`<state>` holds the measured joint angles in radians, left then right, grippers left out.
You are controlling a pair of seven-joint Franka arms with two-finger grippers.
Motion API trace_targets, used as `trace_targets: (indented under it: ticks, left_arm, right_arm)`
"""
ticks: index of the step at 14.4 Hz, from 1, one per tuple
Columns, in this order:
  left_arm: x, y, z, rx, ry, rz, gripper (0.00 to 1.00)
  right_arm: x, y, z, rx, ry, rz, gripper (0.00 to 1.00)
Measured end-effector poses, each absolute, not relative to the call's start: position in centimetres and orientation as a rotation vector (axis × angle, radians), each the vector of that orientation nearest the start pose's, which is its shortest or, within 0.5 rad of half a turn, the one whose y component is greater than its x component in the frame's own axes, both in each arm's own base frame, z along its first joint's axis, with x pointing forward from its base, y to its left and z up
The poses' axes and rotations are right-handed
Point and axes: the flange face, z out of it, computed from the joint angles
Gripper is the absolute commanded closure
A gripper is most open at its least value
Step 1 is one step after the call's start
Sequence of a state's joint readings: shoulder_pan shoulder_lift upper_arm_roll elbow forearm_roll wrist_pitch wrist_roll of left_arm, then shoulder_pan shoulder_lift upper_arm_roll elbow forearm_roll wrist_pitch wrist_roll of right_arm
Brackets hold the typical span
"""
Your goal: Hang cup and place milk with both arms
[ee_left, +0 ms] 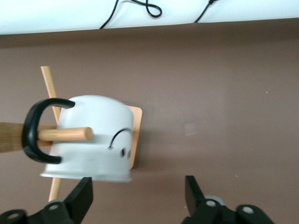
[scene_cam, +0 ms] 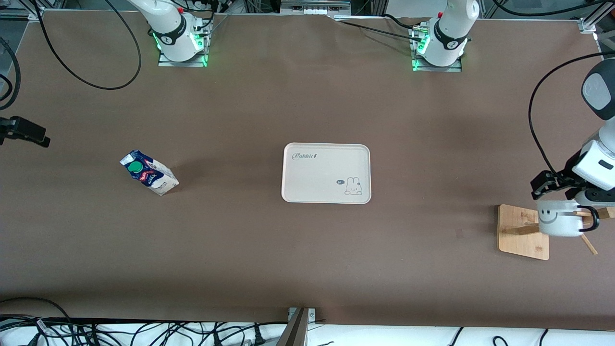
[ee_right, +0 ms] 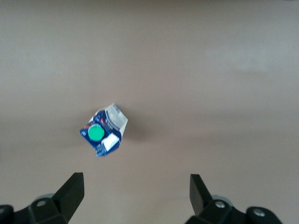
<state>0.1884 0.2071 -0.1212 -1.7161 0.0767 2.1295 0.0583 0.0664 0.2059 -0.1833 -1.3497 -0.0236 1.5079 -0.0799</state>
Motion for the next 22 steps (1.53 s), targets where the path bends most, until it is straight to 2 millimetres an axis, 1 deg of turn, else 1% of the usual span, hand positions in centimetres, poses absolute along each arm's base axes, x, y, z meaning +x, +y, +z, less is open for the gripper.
trace_targets:
  ticks: [2,3,4,5,6,8,10,11,14,17,18,20,22]
  left_arm:
    - [62.8,1.1,51.2,-3.075,0.046,-0.281,0.00]
    - [61.7,-0.9,52.8,-3.077,0.059,-0.257,0.00]
    - [60.5,-2.5,54.4,-3.076,0.073,-0.232,0.00]
    - [59.3,-3.6,56.0,-3.074,0.083,-0.210,0.00]
    - [58.0,-4.1,57.4,-3.071,0.080,-0.188,0.00]
    - [56.0,-4.2,59.3,-3.065,0.066,-0.141,0.00]
    - [54.8,-4.0,60.3,-3.061,0.058,-0.111,0.00]
    - [54.6,-4.0,60.6,-3.061,0.057,-0.105,0.00]
    - [54.5,-4.5,60.5,-3.112,0.043,-0.097,0.00]
    - [54.5,-4.5,60.6,-3.142,0.020,-0.105,0.00]
    - [54.7,-4.3,60.7,-3.142,0.012,-0.132,0.00]
    - [55.1,-3.9,61.1,-3.144,-0.003,-0.191,0.00]
    - [55.4,-3.4,61.4,-3.145,-0.018,-0.233,0.00]
  right_arm:
    - [60.0,-6.9,60.4,-3.169,0.082,0.110,0.00]
    - [59.8,-7.4,60.2,-3.153,0.096,0.119,0.00]
    - [59.7,-7.7,60.1,-3.143,0.108,0.124,0.00]
    - [59.7,-8.0,59.9,-3.135,0.115,0.128,0.00]
    - [59.7,-8.1,59.8,-3.133,0.112,0.131,0.00]
    - [59.8,-7.6,59.9,-3.134,0.057,0.125,0.00]
    - [60.0,-6.9,59.9,-3.140,0.006,0.104,0.00]
    - [60.1,-6.6,60.0,-3.147,-0.007,0.098,0.00]
    - [60.2,-5.8,60.0,-3.157,-0.037,0.095,0.00]
    - [60.3,-5.7,60.0,-3.157,-0.041,0.092,0.00]
    - [60.3,-5.6,60.0,-3.158,-0.036,0.091,0.00]
    - [60.3,-5.5,60.0,-3.159,0.029,0.088,0.00]
    - [60.4,-4.8,60.0,-3.160,0.088,0.086,0.00]
